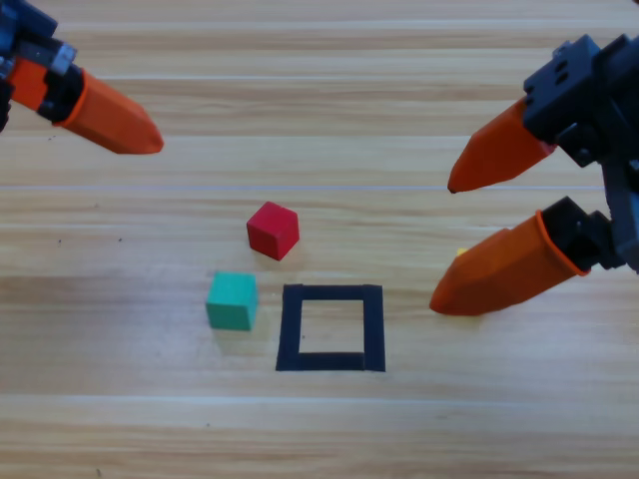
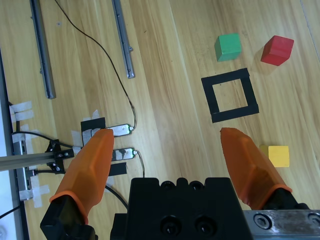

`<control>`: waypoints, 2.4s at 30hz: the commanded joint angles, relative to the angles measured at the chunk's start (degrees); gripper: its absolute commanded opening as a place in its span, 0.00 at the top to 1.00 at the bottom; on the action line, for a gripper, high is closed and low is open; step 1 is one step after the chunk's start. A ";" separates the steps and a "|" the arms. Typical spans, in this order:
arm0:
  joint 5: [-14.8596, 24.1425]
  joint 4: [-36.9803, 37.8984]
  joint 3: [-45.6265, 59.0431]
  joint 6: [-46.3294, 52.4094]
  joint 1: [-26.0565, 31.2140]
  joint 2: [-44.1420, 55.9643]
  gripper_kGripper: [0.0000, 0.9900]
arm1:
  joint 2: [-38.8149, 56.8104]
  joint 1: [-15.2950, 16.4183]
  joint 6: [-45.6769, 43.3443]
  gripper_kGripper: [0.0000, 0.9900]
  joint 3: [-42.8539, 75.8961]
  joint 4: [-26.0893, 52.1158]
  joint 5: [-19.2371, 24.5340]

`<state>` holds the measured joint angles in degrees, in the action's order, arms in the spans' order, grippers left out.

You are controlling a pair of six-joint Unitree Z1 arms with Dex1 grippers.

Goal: Stack the blocks in the rectangular block: red at the bottom, yellow in the middle, green on top

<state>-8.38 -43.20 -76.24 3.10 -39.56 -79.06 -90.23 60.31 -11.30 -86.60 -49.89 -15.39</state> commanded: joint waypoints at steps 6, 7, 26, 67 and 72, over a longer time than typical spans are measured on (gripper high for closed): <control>-5.42 1.89 1.80 -3.98 -8.25 4.00 0.00 | -0.82 1.74 -0.04 0.05 2.05 -0.82 0.45; -5.16 1.89 1.97 -3.98 -8.25 4.08 0.00 | -0.38 1.74 0.58 0.05 2.49 -0.91 1.33; 15.59 4.09 -12.44 13.60 -7.72 -27.29 0.02 | -12.42 -12.76 29.14 0.05 2.49 -2.14 21.54; 16.47 7.34 -17.63 11.22 -1.92 -52.60 0.09 | -38.18 -17.07 57.09 0.00 -3.83 3.05 21.02; 15.85 9.18 -15.78 10.70 -1.92 -52.96 0.22 | -38.26 -17.51 59.55 0.00 -3.04 3.05 21.19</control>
<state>8.18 -35.54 -94.13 14.34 -42.45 -128.65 -125.26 45.02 47.14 -90.72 -48.61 5.85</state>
